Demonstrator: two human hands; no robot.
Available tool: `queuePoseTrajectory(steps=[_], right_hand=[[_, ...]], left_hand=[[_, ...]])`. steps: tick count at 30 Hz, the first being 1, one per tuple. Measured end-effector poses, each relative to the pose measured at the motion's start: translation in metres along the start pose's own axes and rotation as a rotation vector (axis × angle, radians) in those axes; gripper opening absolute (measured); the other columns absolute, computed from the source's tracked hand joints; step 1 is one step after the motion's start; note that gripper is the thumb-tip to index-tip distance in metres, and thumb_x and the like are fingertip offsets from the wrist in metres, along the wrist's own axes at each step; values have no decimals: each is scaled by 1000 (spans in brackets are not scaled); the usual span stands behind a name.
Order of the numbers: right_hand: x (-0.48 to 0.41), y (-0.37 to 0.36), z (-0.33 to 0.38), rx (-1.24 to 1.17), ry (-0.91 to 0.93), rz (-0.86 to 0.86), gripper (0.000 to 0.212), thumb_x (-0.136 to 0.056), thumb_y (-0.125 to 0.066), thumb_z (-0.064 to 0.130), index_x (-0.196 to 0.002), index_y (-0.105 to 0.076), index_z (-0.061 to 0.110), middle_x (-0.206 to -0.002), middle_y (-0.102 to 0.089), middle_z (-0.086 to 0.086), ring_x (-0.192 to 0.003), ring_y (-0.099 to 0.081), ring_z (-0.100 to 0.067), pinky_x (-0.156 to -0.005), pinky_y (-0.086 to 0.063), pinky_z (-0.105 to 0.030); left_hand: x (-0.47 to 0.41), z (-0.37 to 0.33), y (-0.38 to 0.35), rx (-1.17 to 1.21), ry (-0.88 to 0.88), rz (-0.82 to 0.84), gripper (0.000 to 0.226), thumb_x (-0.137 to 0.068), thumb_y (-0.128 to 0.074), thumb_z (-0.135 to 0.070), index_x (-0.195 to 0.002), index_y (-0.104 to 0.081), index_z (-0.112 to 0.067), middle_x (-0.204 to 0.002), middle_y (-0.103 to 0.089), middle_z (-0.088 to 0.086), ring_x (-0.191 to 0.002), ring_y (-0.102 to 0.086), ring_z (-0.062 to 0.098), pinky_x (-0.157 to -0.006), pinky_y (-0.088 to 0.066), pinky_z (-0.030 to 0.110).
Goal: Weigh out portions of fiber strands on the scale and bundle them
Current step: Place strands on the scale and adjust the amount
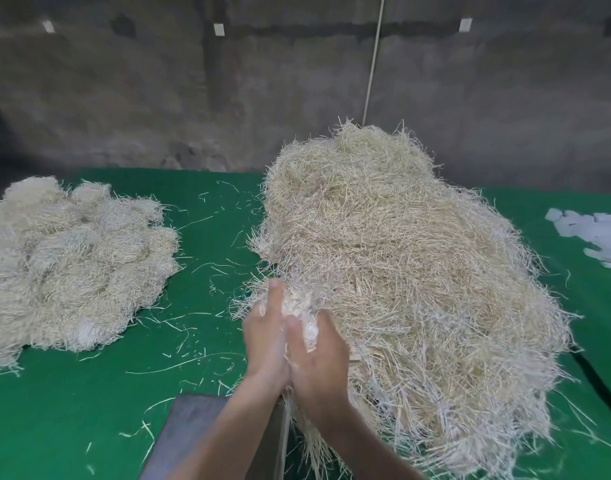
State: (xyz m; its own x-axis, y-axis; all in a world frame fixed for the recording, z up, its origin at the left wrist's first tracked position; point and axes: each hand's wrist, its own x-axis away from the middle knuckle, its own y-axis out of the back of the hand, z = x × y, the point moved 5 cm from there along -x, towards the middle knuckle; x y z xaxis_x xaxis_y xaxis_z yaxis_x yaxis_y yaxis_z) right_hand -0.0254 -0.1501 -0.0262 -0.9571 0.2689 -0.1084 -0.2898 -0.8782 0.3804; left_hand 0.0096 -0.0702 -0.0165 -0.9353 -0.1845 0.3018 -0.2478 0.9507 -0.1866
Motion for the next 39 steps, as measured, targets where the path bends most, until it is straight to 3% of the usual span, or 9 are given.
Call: queuePoseTrajectory(steps=[4, 8, 13, 16, 21, 26, 31, 35, 39], right_hand=[[-27, 15, -3, 68, -30, -3, 74, -90, -33, 63, -142, -36, 11, -88, -59, 5, -67, -58, -11, -69, -50, -23], [-42, 22, -8, 23, -29, -58, 44, -100, -37, 33, -129, -49, 3, -75, -57, -3, -52, -48, -14, -54, -42, -31], [-23, 25, -7, -159, -57, -52, 53, -88, -32, 63, -129, -37, 28, -89, -50, 11, -85, -56, -8, -65, -41, -12], [-25, 27, 8, -332, 4, 88, 67, -73, -35, 83, -133, -18, 60, -130, -27, 31, -117, -36, 1, -99, -30, -40], [-14, 14, 13, -159, 60, 187, 39, -78, -40, 74, -117, -42, 66, -116, -44, 48, -114, -40, 20, -95, -31, -13], [-14, 11, 3, -182, -81, -5, 82, -78, -37, 65, -144, -33, 16, -143, -44, -4, -127, -44, -18, -101, -36, -26], [-20, 8, 7, -267, -163, -176, 79, -86, -34, 62, -149, -19, 16, -144, -40, -4, -119, -49, -17, -93, -34, -18], [-5, -17, 21, -49, -36, -76, 79, -83, -21, 71, -141, -33, 19, -134, -48, 1, -114, -49, -11, -97, -40, -26], [-21, -19, 23, -33, 43, -126, 52, -93, -32, 56, -117, -57, 17, -67, -50, 8, -60, -52, -8, -60, -39, -21]], left_hand=[[4, 8, 0, -149, -61, -72, 82, -86, -45, -62, -135, -41, 4, -113, -61, 29, -91, -66, 29, -83, -53, 45], [8, 8, 0, -197, -144, -40, 76, -89, -47, -58, -126, -46, 9, -37, -48, -10, -36, -44, -1, -40, -38, 16], [-2, -14, 6, -318, -272, 20, 46, -94, -44, -49, -58, -35, -21, -38, -27, -10, -35, -21, 5, -38, -21, 17], [-5, -12, 3, -399, -223, 158, 40, -92, -44, -51, -60, -36, -29, -39, -28, -11, -34, -19, 6, -43, -25, 22], [-3, -20, 3, -532, -358, 236, 45, -91, -36, -55, -69, -60, -24, -39, -43, -13, -34, -34, 2, -40, -30, 19], [6, -23, 21, -711, -581, 63, 50, -84, -37, -63, -101, -57, -20, -79, -66, 2, -58, -53, 7, -59, -38, 25], [13, 6, 19, -322, -82, 254, 118, -53, -55, -76, -149, -19, -16, -149, -32, 0, -130, -34, 11, -105, -27, 30], [-16, -9, 29, -46, -62, 57, 92, -67, -61, -69, -128, -49, -1, -121, -60, 12, -112, -57, 27, -99, -43, 41], [-16, -18, 34, -142, -191, -16, 65, -77, -46, -70, -70, -56, -7, -55, -50, 11, -57, -52, 26, -52, -43, 33]])
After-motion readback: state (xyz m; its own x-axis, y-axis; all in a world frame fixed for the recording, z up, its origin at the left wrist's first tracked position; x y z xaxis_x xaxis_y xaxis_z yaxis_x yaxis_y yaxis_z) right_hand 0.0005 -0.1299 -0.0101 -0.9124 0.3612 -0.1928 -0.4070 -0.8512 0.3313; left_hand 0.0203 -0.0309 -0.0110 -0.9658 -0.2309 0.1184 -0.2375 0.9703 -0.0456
